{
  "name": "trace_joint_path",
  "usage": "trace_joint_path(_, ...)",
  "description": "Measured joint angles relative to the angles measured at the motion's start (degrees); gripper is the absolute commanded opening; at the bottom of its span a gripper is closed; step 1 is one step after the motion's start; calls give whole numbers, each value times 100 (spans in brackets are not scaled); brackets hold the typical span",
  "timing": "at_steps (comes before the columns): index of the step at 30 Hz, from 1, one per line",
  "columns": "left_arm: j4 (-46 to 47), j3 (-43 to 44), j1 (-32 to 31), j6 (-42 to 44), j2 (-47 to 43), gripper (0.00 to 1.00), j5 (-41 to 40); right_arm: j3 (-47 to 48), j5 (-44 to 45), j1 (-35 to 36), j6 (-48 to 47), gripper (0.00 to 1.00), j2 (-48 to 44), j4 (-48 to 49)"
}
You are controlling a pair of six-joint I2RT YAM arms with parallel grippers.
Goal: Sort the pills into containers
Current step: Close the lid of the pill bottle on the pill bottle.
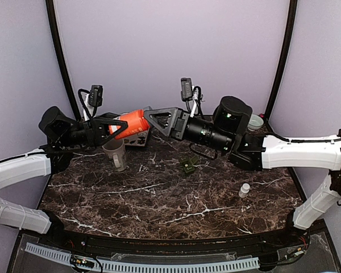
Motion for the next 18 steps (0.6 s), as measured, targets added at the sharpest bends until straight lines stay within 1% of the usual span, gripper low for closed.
trace_joint_path(9, -1172, 540, -393, 1333, -240, 0, -857, 208, 330, -37, 260, 0, 48, 201)
trace_joint_path(18, -1989, 601, -476, 2245, -461, 0, -1453, 280, 400, -140, 809, 0, 240, 273)
